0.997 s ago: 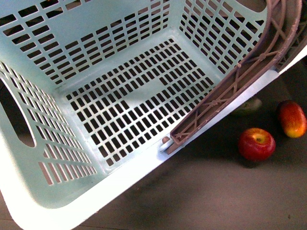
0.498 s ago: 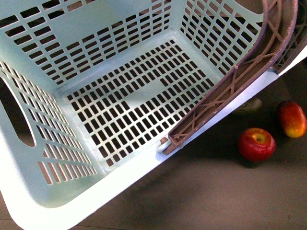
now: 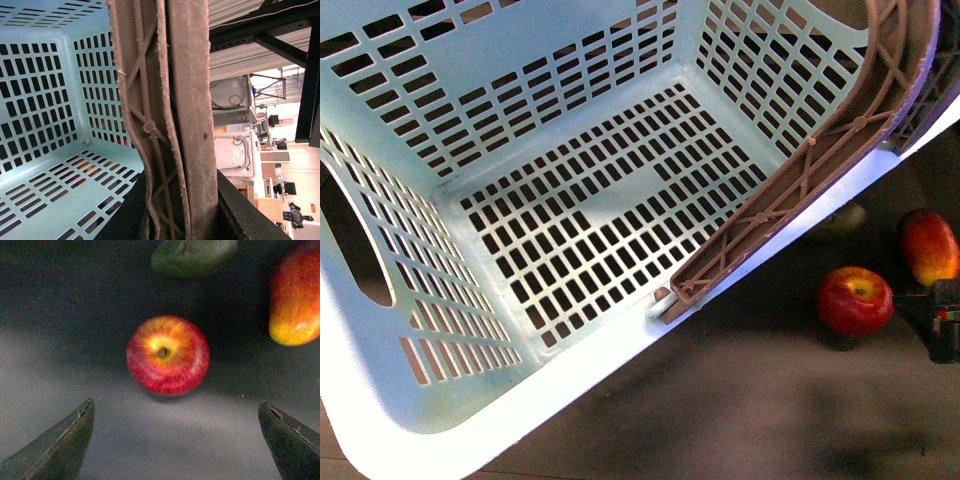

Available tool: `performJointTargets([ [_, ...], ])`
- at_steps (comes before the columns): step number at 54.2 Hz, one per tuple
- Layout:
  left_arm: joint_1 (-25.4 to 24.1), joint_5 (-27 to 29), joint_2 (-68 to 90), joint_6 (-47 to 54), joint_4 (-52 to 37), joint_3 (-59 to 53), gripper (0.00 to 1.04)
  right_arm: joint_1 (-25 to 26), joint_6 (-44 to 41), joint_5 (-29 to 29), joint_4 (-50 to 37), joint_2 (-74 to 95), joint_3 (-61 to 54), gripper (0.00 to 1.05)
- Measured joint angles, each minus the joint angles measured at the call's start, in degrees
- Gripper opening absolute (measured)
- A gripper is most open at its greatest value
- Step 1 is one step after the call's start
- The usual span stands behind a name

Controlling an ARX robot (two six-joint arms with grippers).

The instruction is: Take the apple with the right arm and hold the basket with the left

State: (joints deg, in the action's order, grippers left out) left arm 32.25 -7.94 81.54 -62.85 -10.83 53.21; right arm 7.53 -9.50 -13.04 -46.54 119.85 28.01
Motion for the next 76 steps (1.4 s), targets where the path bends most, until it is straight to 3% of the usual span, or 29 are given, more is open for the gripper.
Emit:
performJointTargets([
  [32,0.0,0.0,0.0,0.0,0.0,0.0,0.2,-3.9,0.5,5.3,3.4,16.2,15.8,0.96],
  [76,0.0,0.0,0.0,0.0,0.0,0.0,0.2,-5.6,0.5,6.0,8.4,23.0,23.7,0.96],
])
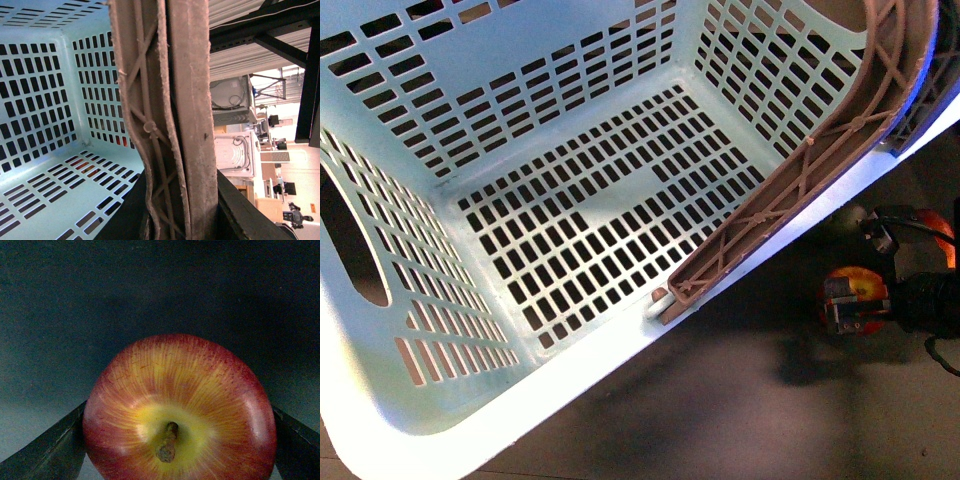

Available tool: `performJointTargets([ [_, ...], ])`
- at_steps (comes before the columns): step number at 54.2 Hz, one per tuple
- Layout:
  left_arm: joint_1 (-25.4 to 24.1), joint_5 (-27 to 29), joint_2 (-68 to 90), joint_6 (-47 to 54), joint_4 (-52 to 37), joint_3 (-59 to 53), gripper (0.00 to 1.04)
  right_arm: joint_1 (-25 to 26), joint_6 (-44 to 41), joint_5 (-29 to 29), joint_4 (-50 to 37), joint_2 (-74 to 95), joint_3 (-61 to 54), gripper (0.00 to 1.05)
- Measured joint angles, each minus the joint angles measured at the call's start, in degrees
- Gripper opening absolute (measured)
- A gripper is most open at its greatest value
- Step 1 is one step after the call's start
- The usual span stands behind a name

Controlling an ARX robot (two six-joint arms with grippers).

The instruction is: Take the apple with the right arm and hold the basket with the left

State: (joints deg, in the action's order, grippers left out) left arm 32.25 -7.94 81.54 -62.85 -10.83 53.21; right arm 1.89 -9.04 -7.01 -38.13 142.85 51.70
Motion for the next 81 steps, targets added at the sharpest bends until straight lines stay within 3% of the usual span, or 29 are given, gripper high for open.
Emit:
performJointTargets([
  [4,0.0,0.0,0.0,0.0,0.0,0.0,0.2,0.0,0.0,0.2,0.0,0.3,0.1,0.96],
  [12,0.0,0.0,0.0,0.0,0.0,0.0,0.2,0.0,0.1,0.2,-0.5,0.4,0.1,0.84],
  [29,0.0,0.0,0.0,0.0,0.0,0.0,0.2,0.3,-0.1,-0.1,-1.2,-1.2,-1.9,0.82],
  [43,0.0,0.0,0.0,0.0,0.0,0.0,0.2,4.5,-1.3,-5.1,-1.2,-15.9,-9.4,0.82],
  [58,0.0,0.0,0.0,0.0,0.0,0.0,0.2,9.8,-0.7,-8.4,5.2,-37.9,-14.0,0.82],
  [67,0.0,0.0,0.0,0.0,0.0,0.0,0.2,8.9,1.1,-9.3,8.7,-51.2,-13.7,0.81],
  [81,0.0,0.0,0.0,0.0,0.0,0.0,0.2,3.5,0.6,-4.0,11.0,-65.2,-12.0,0.81],
])
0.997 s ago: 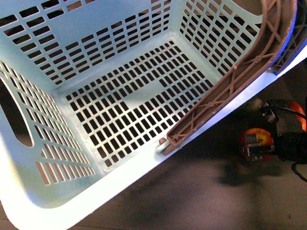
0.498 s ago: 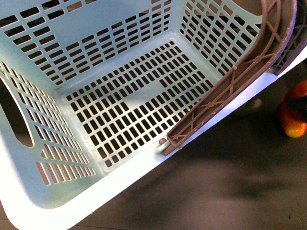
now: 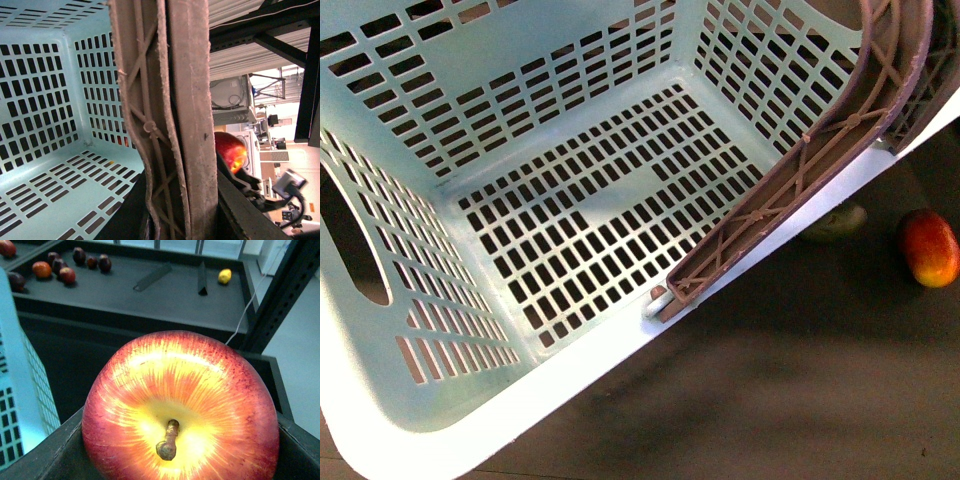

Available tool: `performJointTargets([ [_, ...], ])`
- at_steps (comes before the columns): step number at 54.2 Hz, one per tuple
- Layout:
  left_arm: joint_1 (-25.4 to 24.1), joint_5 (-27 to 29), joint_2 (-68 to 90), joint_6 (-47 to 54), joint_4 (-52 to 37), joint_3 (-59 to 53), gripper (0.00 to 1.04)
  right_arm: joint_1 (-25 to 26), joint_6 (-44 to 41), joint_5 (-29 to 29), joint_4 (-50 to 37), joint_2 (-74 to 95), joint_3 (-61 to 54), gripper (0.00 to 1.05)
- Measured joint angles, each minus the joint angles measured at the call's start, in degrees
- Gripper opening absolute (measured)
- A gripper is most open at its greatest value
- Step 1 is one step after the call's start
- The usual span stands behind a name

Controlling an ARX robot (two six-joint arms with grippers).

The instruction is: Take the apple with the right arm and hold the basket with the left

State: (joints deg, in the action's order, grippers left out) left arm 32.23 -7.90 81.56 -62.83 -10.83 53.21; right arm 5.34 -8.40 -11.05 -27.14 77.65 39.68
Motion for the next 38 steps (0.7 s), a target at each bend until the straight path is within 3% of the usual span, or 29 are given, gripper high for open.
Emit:
performJointTargets([
  [29,0.0,-0.1,0.0,0.0,0.0,0.0,0.2,-23.9,5.9,6.1,0.7,-1.9,2.6,0.81],
  [38,0.0,0.0,0.0,0.0,0.0,0.0,0.2,-28.3,5.9,7.9,-0.2,1.3,1.7,0.81],
])
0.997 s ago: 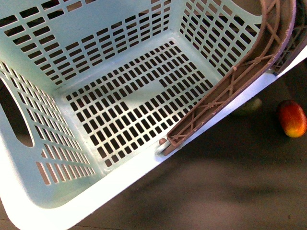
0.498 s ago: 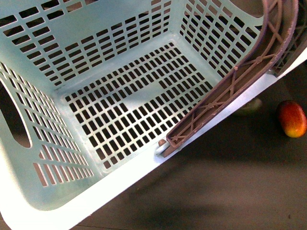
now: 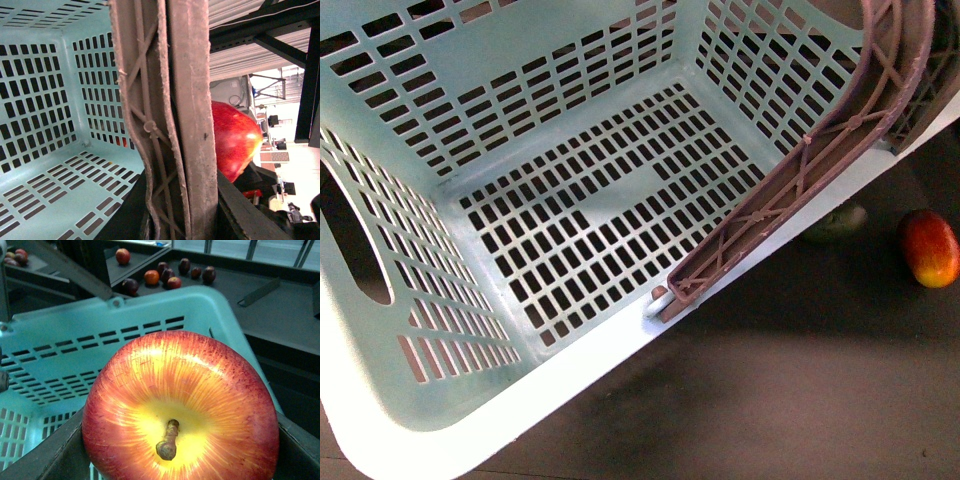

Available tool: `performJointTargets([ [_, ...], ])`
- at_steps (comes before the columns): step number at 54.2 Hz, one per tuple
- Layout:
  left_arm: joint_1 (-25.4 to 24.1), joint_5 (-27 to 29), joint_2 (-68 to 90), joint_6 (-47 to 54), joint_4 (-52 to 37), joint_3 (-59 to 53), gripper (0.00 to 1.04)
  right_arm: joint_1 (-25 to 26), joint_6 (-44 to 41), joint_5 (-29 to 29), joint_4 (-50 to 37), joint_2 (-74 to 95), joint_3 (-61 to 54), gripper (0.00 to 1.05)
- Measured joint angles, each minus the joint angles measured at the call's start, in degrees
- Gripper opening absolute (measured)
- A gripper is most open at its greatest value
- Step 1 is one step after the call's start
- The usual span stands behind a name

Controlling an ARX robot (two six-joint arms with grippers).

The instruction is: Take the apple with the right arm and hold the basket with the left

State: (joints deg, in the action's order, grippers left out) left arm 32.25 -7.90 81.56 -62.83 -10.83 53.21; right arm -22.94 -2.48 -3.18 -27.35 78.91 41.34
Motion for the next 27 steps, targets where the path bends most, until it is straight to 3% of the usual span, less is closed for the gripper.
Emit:
performJointTargets([
  [20,-0.1,0.9,0.2,2.0,0.0,0.0,0.2,-1.1,3.7,1.5,-3.0,4.2,-0.4,0.81],
  [25,-0.2,0.8,0.2,2.0,0.0,0.0,0.2,-1.1,4.5,2.1,-3.1,4.2,-0.4,0.98],
  [27,-0.2,0.8,0.2,1.9,0.0,0.0,0.2,-1.0,4.5,2.1,-3.2,4.2,-0.4,0.96],
])
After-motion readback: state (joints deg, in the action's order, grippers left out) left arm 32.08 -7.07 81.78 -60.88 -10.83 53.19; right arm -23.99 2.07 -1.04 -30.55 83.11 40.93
